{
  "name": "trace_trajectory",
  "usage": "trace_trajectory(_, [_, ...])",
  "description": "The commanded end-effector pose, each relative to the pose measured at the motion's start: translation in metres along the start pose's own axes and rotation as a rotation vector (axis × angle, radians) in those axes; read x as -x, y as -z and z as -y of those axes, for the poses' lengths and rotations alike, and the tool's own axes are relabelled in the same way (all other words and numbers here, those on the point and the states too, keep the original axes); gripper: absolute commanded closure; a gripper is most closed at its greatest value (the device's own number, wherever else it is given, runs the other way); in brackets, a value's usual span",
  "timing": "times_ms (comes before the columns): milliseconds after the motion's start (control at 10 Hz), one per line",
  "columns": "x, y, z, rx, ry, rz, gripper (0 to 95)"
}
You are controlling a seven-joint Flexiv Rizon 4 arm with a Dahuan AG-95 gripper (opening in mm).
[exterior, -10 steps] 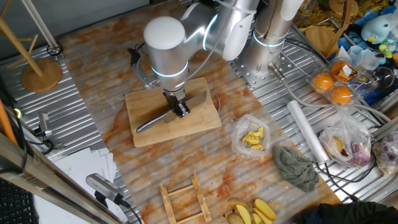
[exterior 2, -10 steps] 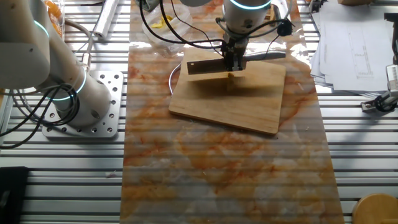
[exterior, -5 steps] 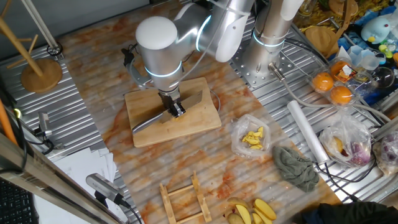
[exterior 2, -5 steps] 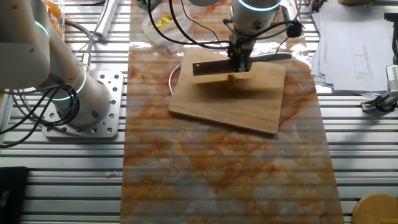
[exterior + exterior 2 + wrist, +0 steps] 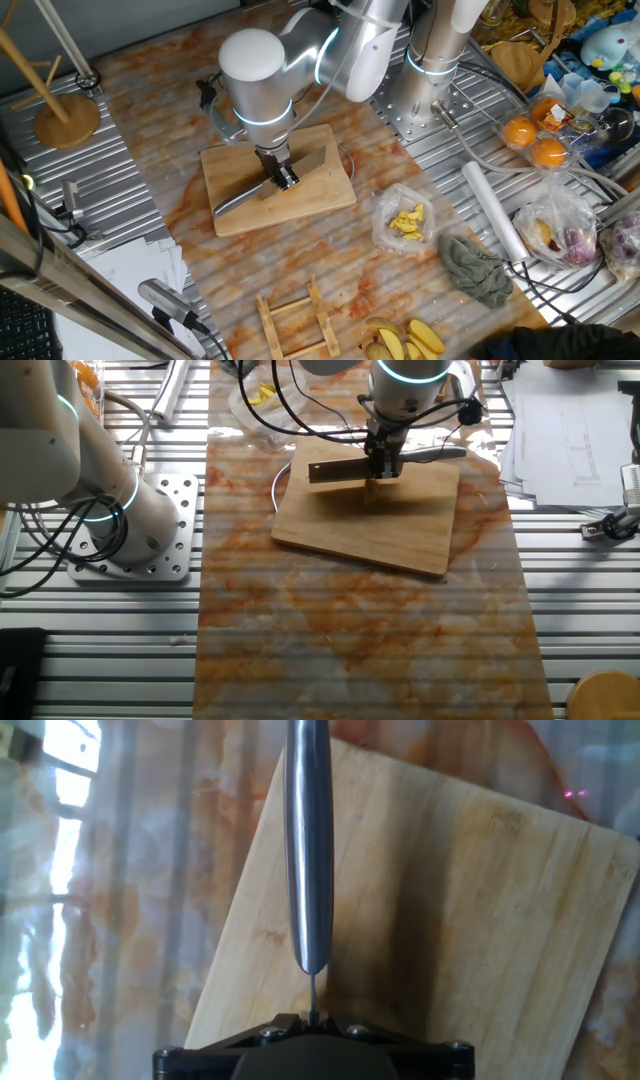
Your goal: Chop the potatoes
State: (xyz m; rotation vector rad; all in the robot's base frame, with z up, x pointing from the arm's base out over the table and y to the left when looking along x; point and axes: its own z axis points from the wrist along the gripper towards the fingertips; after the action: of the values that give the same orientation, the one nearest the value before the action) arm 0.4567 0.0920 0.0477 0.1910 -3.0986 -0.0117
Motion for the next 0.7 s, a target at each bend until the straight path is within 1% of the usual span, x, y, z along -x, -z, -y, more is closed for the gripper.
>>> trace_trajectory(100, [0.001,-0.004,0.000,0.005,0.005,0.005,95.0])
trace_trajectory(200, [0.002,-0.006,0.001,0.005,0.004,0.004,95.0])
trace_trajectory(300, [0.003,-0.010,0.002,0.006,0.003,0.002,95.0])
trace_trajectory(500, [0.003,-0.013,0.002,0.014,-0.004,-0.002,95.0])
trace_trajectory(600, [0.003,-0.010,0.002,0.021,-0.005,0.000,95.0])
trace_trajectory(700, [0.000,0.004,-0.001,0.028,-0.012,0.005,95.0])
